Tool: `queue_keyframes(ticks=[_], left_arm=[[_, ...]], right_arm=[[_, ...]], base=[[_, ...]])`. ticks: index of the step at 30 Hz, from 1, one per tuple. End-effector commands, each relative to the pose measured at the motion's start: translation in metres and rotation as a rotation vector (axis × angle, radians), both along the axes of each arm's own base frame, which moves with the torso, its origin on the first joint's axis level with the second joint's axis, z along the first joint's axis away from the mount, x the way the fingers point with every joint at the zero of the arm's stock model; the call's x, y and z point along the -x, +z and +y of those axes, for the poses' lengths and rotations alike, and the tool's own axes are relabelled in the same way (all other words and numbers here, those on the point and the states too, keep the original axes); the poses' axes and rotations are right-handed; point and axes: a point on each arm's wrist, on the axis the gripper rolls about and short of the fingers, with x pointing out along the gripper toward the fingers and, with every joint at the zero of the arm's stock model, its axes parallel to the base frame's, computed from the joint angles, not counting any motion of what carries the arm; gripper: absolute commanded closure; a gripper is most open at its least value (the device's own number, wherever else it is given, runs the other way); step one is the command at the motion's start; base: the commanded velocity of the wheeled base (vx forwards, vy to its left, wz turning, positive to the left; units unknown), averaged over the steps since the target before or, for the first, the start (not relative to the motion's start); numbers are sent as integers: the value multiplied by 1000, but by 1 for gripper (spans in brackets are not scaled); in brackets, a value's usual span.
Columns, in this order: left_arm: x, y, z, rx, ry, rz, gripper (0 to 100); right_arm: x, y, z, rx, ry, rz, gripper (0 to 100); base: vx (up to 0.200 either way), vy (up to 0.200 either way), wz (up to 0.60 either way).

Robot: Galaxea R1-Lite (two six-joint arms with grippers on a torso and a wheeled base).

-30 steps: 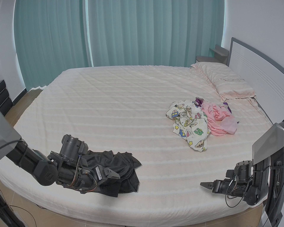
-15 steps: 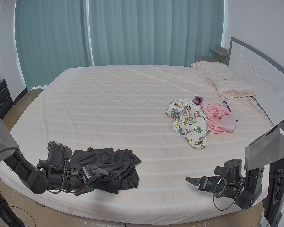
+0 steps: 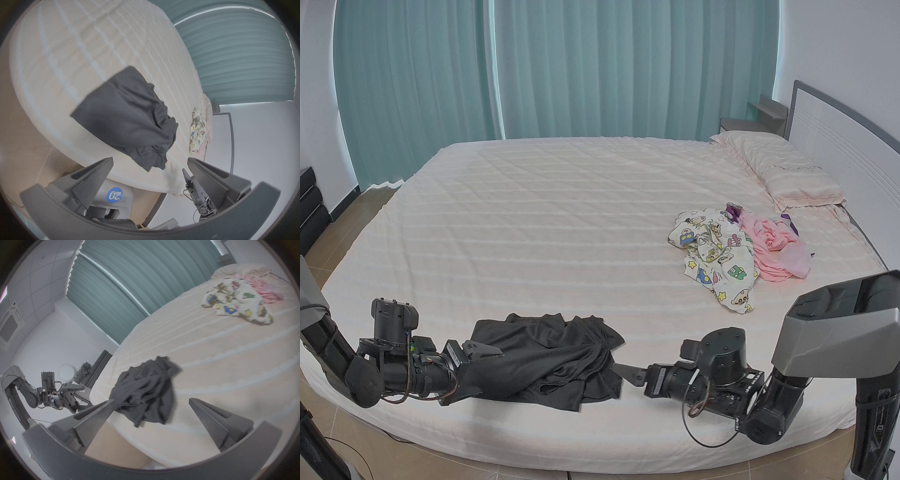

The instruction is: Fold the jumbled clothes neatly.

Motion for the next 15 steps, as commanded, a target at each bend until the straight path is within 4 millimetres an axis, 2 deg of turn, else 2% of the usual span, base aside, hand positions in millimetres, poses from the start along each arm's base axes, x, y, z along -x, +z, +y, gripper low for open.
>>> queue_keyframes(ticks=[1,8,15], left_arm=[[4,-10,14,3,10,7,0],[3,-19,16,12,7,-7,0],[3,-24,15,13,7,-1,0]], right_arm=[[0,-7,39,-10,80,-6,0],[8,-20,58,11,109,0,0],[13,-31,59,48,92,13,0]], base=[[0,0,0],[0,0,0],[0,0,0]])
